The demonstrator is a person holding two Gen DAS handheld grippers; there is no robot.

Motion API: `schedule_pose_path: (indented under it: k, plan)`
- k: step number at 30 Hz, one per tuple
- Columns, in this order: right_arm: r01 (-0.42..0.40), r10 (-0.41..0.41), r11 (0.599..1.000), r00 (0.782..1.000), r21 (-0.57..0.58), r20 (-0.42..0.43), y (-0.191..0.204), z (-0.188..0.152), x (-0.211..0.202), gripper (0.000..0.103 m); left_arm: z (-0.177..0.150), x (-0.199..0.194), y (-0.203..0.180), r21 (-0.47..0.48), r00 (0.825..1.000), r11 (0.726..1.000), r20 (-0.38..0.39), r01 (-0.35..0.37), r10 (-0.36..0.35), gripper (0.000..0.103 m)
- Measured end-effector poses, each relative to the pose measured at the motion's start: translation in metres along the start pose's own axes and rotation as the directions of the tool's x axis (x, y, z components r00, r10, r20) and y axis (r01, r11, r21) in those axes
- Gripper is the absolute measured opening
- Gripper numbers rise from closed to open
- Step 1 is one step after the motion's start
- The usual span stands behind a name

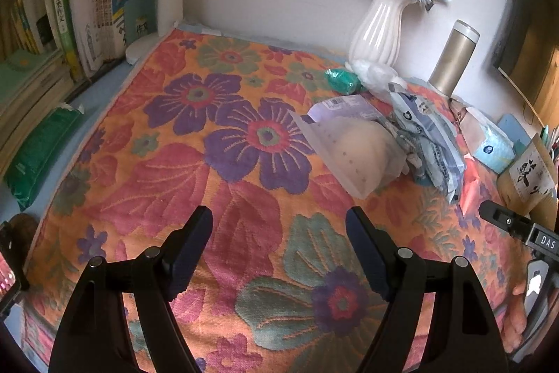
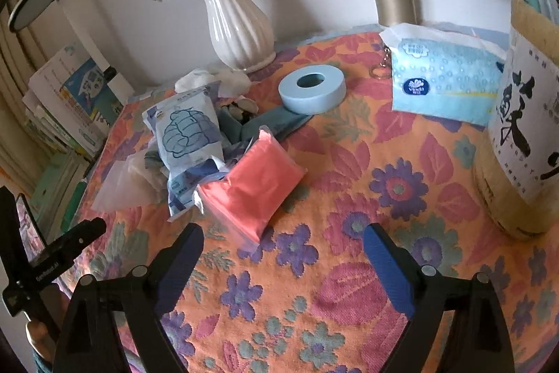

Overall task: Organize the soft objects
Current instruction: 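Return both grippers to the bed, then grasp the coral-pink packet with the right gripper while the left grasps the translucent pouch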

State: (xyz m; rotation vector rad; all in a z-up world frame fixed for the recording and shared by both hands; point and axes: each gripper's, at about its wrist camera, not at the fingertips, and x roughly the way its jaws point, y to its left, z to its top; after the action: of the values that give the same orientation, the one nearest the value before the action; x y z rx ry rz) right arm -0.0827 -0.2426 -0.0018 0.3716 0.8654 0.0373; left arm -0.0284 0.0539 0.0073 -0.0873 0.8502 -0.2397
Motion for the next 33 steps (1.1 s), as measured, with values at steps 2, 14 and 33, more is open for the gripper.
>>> schedule_pose_path:
  k: [2, 14, 33]
  plan:
    - [-0.005, 0.005, 1.0, 1.0, 0.007, -0.005, -0.001, 0.0, 0.0, 0.092, 0.0, 0.0, 0.0, -0.002, 1.0, 1.0, -0.002, 0.0, 0.0, 0.077]
    - [-0.164, 0.174, 0.959, 0.985, 0.231, -0.021, -0.031, 0.008, -0.006, 0.09, 0.023, -0.04, -0.029, 0.174, 0.995, 0.982, 0.054, 0.077, -0.088, 0.09]
    - [-0.121, 0.121, 0.977, 0.993, 0.176, 0.01, -0.007, 0.031, 0.034, 0.047, 0.055, 0.066, -0.063, 0.411, 0.972, 0.887, -0.188, 0.21, -0.143, 0.078]
